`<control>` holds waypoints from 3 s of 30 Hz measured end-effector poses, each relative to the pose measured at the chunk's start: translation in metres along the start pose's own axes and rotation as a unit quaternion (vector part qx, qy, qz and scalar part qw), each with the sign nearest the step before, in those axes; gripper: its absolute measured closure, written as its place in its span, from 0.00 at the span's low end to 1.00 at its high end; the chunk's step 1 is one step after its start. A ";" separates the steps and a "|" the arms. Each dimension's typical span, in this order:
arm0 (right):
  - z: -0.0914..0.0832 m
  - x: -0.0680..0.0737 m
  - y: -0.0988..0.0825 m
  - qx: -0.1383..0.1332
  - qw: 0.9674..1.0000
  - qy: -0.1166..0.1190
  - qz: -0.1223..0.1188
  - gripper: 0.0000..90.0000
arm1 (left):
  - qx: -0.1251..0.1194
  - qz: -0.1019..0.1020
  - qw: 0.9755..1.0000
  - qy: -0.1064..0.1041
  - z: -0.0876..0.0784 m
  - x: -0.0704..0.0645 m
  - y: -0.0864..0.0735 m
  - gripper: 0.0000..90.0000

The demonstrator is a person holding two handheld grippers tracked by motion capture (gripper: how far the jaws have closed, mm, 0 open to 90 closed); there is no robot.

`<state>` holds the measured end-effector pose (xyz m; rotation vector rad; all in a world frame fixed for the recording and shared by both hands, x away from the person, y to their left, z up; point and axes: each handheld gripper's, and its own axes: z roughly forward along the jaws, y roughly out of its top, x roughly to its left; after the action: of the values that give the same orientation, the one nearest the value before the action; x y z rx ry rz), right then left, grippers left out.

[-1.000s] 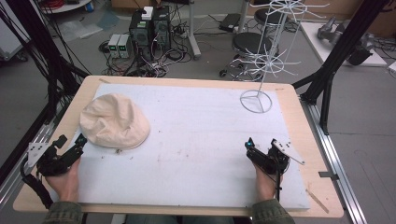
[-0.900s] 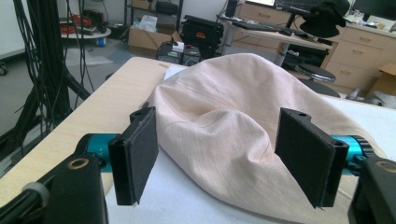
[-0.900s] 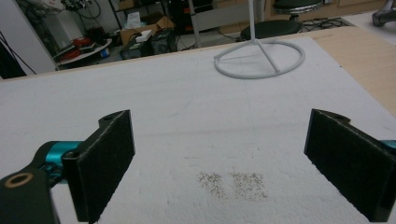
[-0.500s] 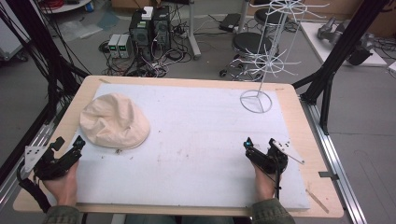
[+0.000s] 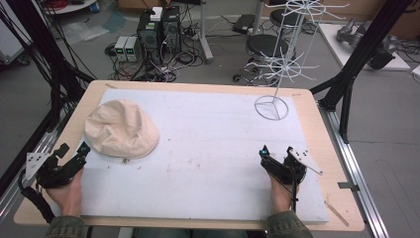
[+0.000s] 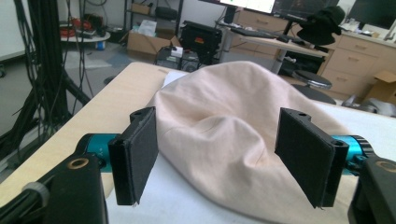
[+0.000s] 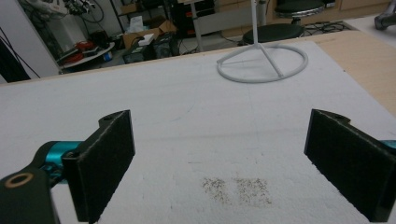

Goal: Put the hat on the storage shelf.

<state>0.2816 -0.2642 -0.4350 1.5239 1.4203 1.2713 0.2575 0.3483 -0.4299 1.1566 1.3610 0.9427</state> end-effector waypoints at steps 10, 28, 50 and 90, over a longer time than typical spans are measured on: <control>-0.001 -0.001 0.001 -0.013 1.000 -0.010 -0.001 0.08 | 0.001 -0.022 0.998 -0.052 0.005 -0.009 0.017 0.33; -0.005 0.000 0.003 -0.028 0.999 -0.015 -0.007 0.08 | 0.028 0.002 0.997 -0.068 0.046 -0.032 0.040 0.32; -0.006 0.004 0.003 -0.040 0.999 -0.021 -0.031 0.08 | 0.108 0.012 0.990 -0.088 0.092 -0.057 0.052 0.33; -0.004 0.004 0.002 -0.032 0.999 -0.016 -0.029 0.08 | 0.282 -0.042 0.956 -0.071 0.164 -0.097 0.029 0.34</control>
<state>0.2781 -0.2612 -0.4309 1.4440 1.3800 1.2407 0.4206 0.2492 -0.4002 1.5419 1.5975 0.3997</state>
